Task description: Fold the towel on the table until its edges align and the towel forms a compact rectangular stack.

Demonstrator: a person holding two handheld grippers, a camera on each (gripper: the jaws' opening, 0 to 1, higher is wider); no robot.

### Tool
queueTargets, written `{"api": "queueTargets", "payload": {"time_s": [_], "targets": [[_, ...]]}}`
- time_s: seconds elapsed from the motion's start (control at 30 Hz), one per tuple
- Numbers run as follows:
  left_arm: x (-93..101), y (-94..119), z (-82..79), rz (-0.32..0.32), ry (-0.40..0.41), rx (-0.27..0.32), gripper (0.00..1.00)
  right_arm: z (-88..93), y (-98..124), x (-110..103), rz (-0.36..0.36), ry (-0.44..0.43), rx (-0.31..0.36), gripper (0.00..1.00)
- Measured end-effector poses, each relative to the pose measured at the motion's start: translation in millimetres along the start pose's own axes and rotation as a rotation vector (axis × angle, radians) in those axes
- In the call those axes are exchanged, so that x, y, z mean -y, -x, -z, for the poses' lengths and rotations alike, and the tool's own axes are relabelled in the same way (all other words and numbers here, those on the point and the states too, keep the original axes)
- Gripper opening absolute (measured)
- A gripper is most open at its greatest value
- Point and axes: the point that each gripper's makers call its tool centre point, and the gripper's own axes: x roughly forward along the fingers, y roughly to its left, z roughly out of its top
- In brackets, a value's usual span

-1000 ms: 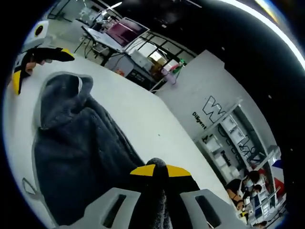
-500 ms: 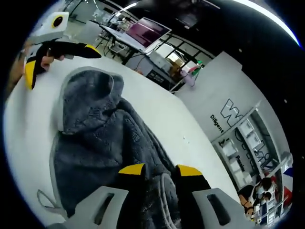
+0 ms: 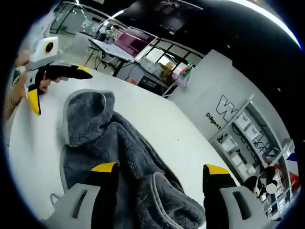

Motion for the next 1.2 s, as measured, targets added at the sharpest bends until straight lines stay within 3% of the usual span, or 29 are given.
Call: {"api": "queueTargets", "payload": {"time_s": [0.13, 0.23, 0.33, 0.43, 0.83, 1.0, 1.2], "targets": [[0.3, 0.2, -0.1, 0.000, 0.000, 0.000, 0.99, 6.8, 9.7, 11.9, 0.010, -0.071, 0.014, 0.74], [0.6, 0.5, 0.0, 0.001, -0.001, 0.000, 0.99, 13.0, 14.2, 19.1, -0.003, -0.105, 0.026, 0.57], [1.0, 1.0, 0.3, 0.001, -0.002, -0.002, 0.99, 20.6, 14.9, 22.9, -0.002, -0.143, 0.023, 0.51], [1.2, 1.5, 0.3, 0.001, -0.003, -0.001, 0.99, 29.2, 11.4, 15.7, -0.049, -0.190, 0.014, 0.41], [2.0, 2.8, 1.2, 0.004, -0.005, -0.007, 0.99, 50.1, -4.5, -22.2, -0.150, -0.177, -0.045, 0.22], [2.6, 2.6, 1.3, 0.006, -0.005, -0.008, 0.99, 58.3, -11.9, -26.0, -0.175, -0.163, -0.073, 0.21], [2.5, 2.0, 1.2, 0.005, -0.005, -0.009, 0.99, 66.8, -14.0, -27.0, -0.177, -0.119, -0.086, 0.05]]}}
